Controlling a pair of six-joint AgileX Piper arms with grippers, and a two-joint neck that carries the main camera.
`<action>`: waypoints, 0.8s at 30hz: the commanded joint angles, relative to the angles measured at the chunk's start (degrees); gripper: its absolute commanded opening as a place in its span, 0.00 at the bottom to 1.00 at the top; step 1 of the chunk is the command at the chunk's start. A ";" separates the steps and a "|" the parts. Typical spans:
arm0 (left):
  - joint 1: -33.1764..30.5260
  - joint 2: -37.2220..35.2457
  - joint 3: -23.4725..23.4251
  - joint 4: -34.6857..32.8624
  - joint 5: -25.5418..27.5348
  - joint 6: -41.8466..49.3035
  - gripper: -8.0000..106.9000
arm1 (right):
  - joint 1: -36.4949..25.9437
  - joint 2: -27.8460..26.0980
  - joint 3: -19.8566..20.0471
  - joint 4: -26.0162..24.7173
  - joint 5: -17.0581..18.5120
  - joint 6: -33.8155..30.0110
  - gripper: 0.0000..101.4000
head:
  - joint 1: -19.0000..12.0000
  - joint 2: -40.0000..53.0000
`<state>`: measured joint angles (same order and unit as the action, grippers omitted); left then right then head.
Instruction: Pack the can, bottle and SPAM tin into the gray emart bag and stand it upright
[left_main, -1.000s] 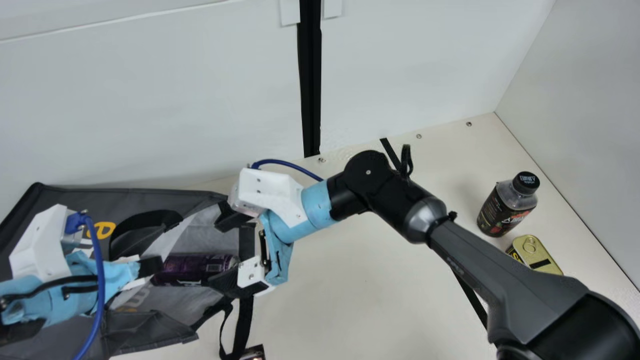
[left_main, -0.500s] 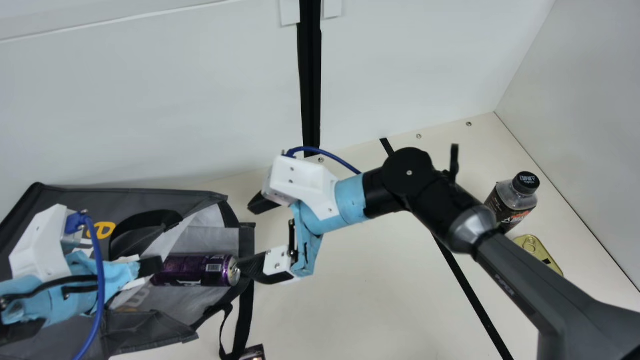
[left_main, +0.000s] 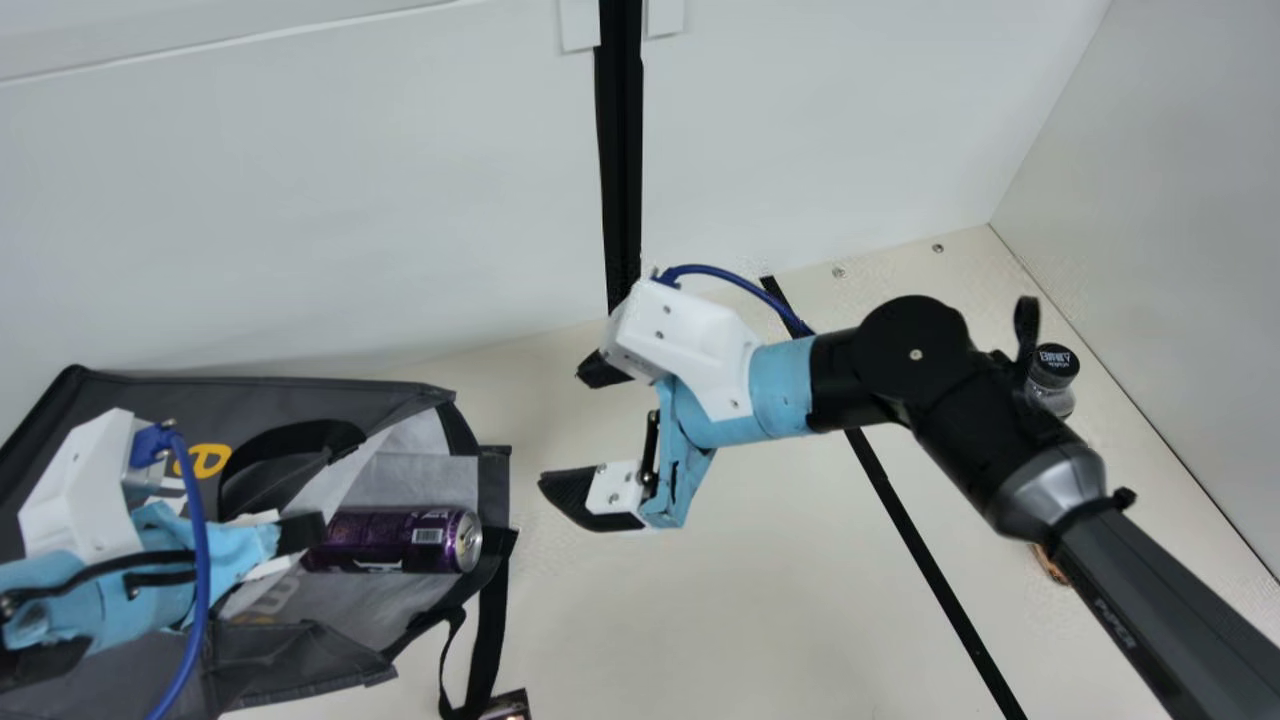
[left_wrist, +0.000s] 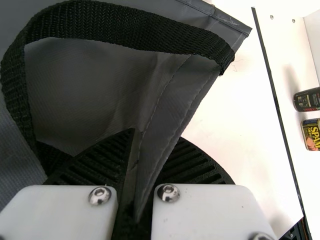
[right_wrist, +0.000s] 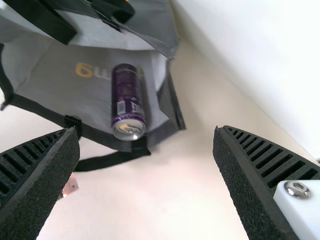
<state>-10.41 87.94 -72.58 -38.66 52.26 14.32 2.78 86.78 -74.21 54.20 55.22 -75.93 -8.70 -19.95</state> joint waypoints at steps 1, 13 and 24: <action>0.00 0.00 0.00 0.00 0.00 0.00 0.00 | -0.86 -0.76 0.26 -0.93 -0.54 0.57 0.94 | -1.30 -0.05; 0.00 0.00 0.00 0.00 0.00 0.00 0.00 | -6.95 -5.48 1.65 -5.99 -1.57 3.73 0.94 | -1.30 -0.05; 0.00 0.00 0.00 0.00 0.00 0.00 0.00 | -12.22 -9.15 2.62 -11.27 -3.53 7.29 0.94 | -1.30 -0.05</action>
<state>-10.41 87.94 -72.58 -38.66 52.26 14.32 -9.10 77.77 -71.72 43.58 52.13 -69.16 -8.70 -19.86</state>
